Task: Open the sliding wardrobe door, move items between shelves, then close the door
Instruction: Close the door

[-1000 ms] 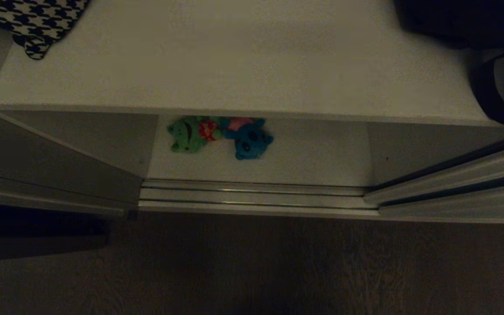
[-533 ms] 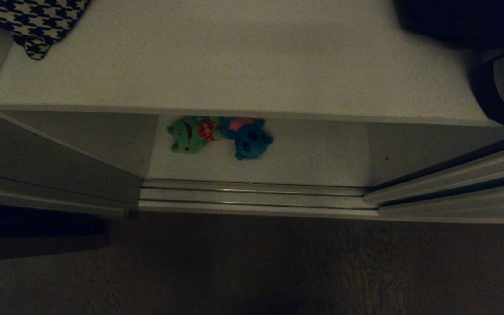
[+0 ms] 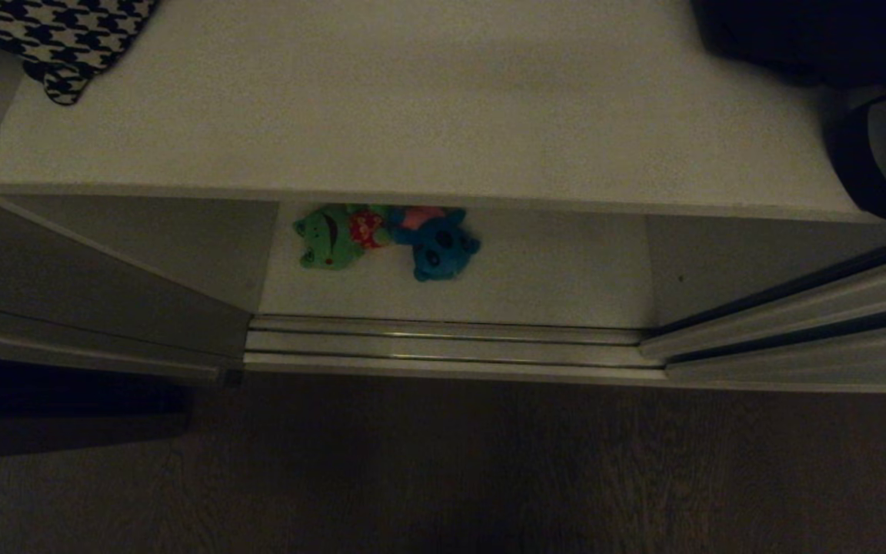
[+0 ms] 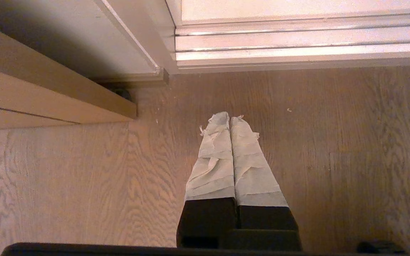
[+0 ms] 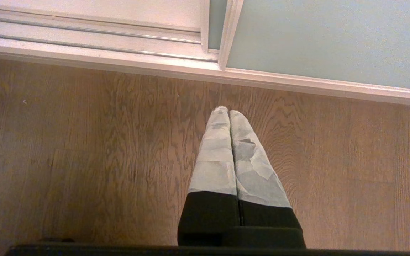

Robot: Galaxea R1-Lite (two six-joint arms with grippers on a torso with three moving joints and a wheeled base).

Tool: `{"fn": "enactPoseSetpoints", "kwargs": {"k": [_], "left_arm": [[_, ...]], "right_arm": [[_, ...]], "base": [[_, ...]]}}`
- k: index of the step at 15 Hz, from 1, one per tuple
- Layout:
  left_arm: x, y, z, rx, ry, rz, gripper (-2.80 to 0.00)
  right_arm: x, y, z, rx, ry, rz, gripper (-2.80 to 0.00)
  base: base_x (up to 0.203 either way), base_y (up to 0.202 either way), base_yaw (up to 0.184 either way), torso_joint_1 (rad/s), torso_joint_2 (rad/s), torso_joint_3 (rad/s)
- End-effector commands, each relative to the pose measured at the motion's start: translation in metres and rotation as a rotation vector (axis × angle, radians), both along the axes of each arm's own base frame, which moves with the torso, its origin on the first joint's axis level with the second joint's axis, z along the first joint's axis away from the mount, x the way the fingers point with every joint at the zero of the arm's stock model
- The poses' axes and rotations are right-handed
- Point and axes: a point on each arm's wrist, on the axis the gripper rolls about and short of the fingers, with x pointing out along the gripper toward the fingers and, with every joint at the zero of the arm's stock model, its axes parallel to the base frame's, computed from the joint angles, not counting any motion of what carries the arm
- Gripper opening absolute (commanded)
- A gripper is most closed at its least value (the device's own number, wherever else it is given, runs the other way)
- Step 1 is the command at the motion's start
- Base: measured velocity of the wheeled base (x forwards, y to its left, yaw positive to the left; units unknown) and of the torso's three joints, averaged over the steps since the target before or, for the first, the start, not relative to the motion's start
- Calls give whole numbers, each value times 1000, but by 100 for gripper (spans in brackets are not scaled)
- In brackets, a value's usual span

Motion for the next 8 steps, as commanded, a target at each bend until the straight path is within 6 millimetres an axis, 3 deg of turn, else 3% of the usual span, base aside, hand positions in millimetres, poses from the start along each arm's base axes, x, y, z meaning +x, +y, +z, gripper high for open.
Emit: {"fn": "enactPoseSetpoints", "kwargs": {"k": [1, 3, 8], "left_arm": [[0, 0, 0, 0, 4, 1, -280], [0, 0, 1, -7, 3, 1, -280], [0, 0, 0, -4, 2, 1, -280]], "right_arm": [[0, 0, 0, 0, -1, 0, -280], [0, 0, 0, 0, -2, 0, -280], [0, 0, 0, 0, -1, 0, -280]], "base": [[0, 0, 0, 0, 0, 0], [0, 0, 0, 1, 1, 38], [0, 0, 0, 3, 3, 177]]}}
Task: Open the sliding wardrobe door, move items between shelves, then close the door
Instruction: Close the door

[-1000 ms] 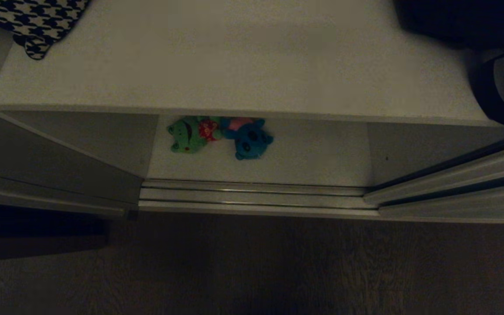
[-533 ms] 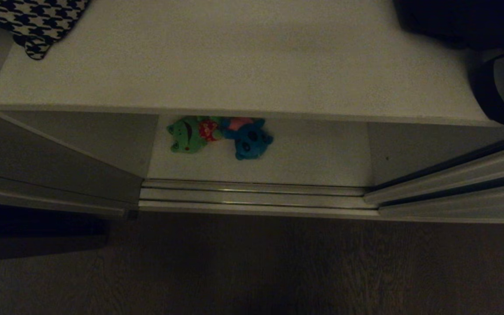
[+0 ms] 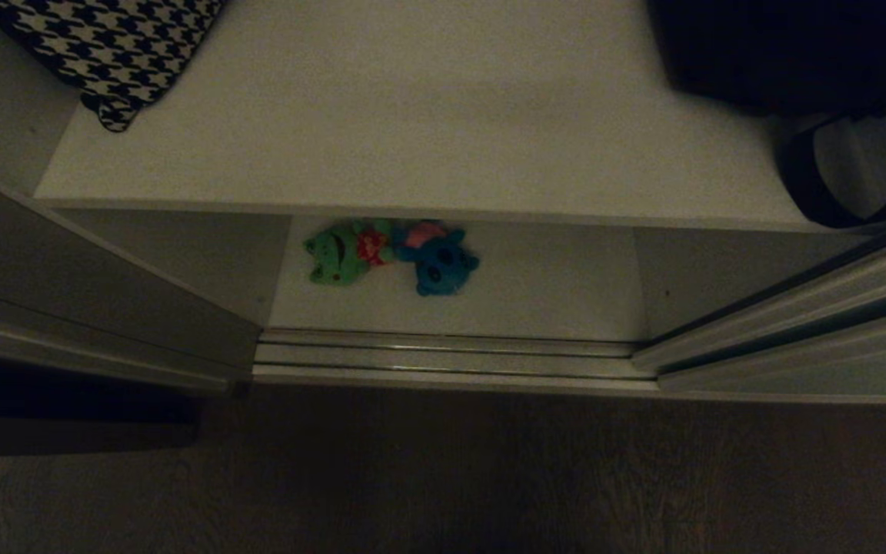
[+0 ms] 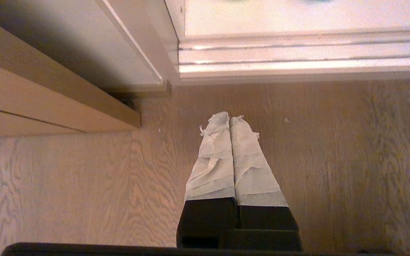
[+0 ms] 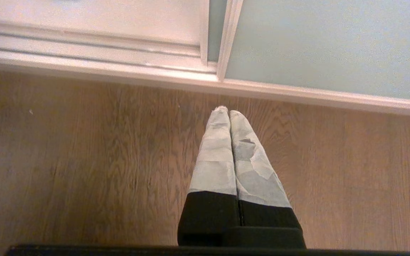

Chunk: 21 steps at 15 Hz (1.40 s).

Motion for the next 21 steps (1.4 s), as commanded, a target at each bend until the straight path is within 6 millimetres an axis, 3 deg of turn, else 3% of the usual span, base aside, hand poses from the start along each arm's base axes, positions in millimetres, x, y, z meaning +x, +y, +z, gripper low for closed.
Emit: {"fn": "enactPoseSetpoints", "kwargs": {"k": [1, 21], "left_arm": [[0, 0, 0, 1, 5, 0, -280], [0, 0, 0, -4, 4, 0, -280]], "right_arm": [[0, 0, 0, -1, 0, 0, -280], [0, 0, 0, 0, 0, 0, -280]], "base": [[0, 0, 0, 2, 7, 203], [0, 0, 0, 3, 3, 199]]}}
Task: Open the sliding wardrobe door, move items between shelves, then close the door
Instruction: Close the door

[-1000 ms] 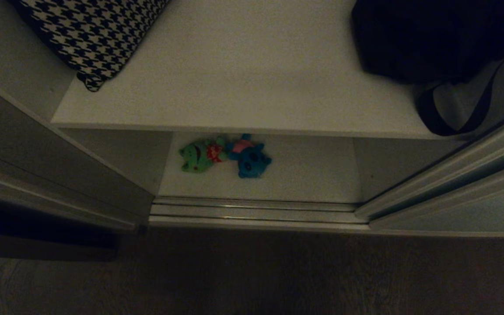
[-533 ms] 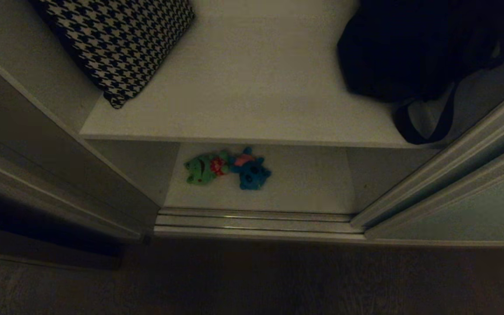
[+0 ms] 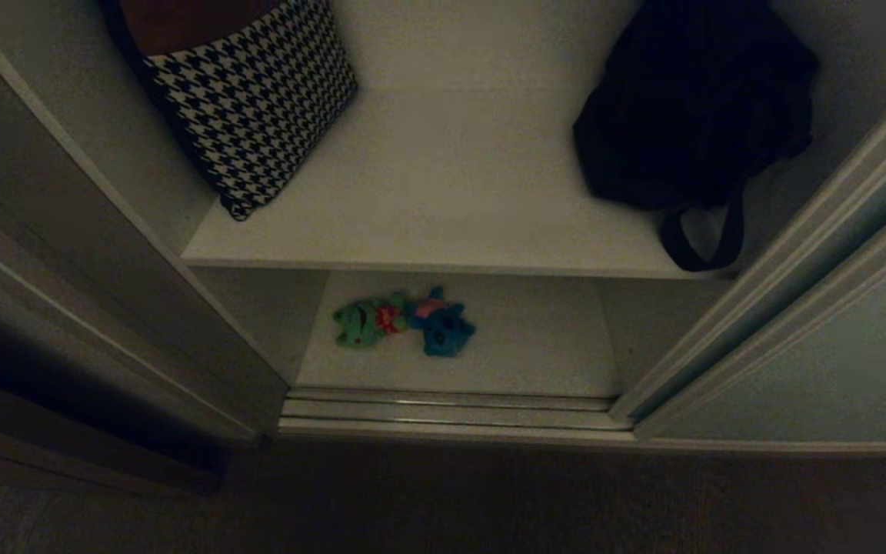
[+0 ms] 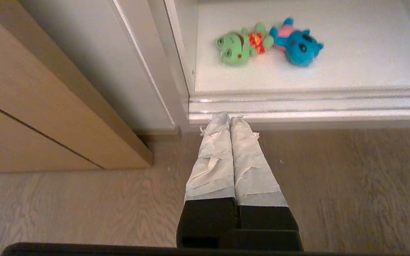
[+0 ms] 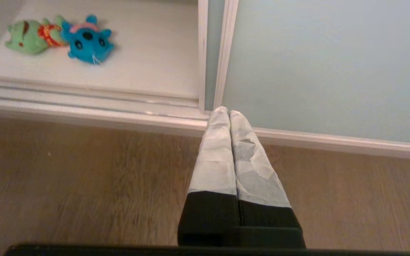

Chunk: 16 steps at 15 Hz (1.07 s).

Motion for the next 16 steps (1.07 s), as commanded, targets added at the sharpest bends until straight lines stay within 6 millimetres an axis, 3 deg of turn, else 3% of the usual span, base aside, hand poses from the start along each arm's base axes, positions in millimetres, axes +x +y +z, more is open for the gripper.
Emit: {"fn": "enactPoseSetpoints", "kwargs": {"k": [1, 16], "left_arm": [[0, 0, 0, 1, 3, -1, -280], [0, 0, 0, 20, 6, -2, -280]], "right_arm": [[0, 0, 0, -2, -1, 2, -280], [0, 0, 0, 0, -1, 1, -280]], "base": [[0, 0, 0, 0, 0, 0], [0, 0, 0, 1, 0, 17]]}}
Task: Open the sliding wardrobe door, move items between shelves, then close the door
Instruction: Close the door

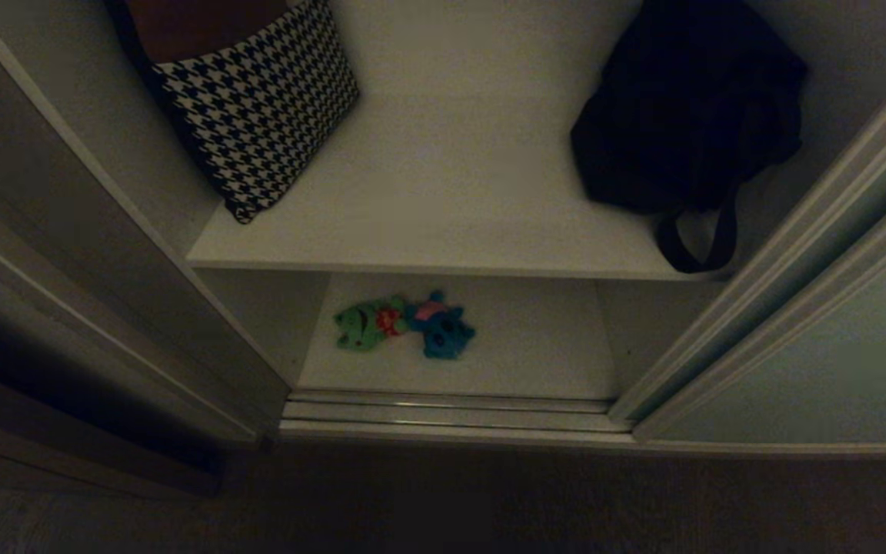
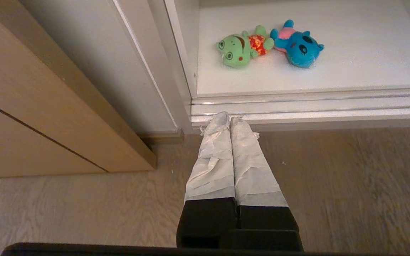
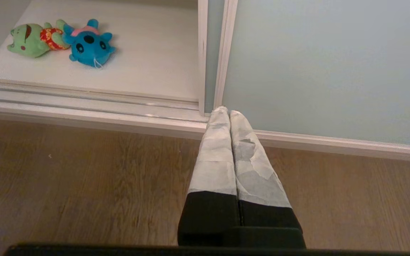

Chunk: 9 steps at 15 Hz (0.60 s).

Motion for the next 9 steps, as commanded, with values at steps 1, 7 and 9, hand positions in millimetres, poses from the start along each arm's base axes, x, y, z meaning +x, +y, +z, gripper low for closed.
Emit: {"fn": "enactPoseSetpoints", "kwargs": {"k": [1, 7, 9], "left_arm": [[0, 0, 0, 1, 3, 1, -280], [0, 0, 0, -5, 1, 0, -280], [0, 0, 0, -5, 1, 0, -280]], "right_arm": [[0, 0, 0, -1, 0, 1, -280], [0, 0, 0, 0, 0, 0, -280], [0, 0, 0, 0, 0, 0, -280]], "base": [[-123, 0, 3, 7, 11, 6], [-192, 0, 0, 4, 0, 2], [-66, 0, 1, -4, 3, 6]]}}
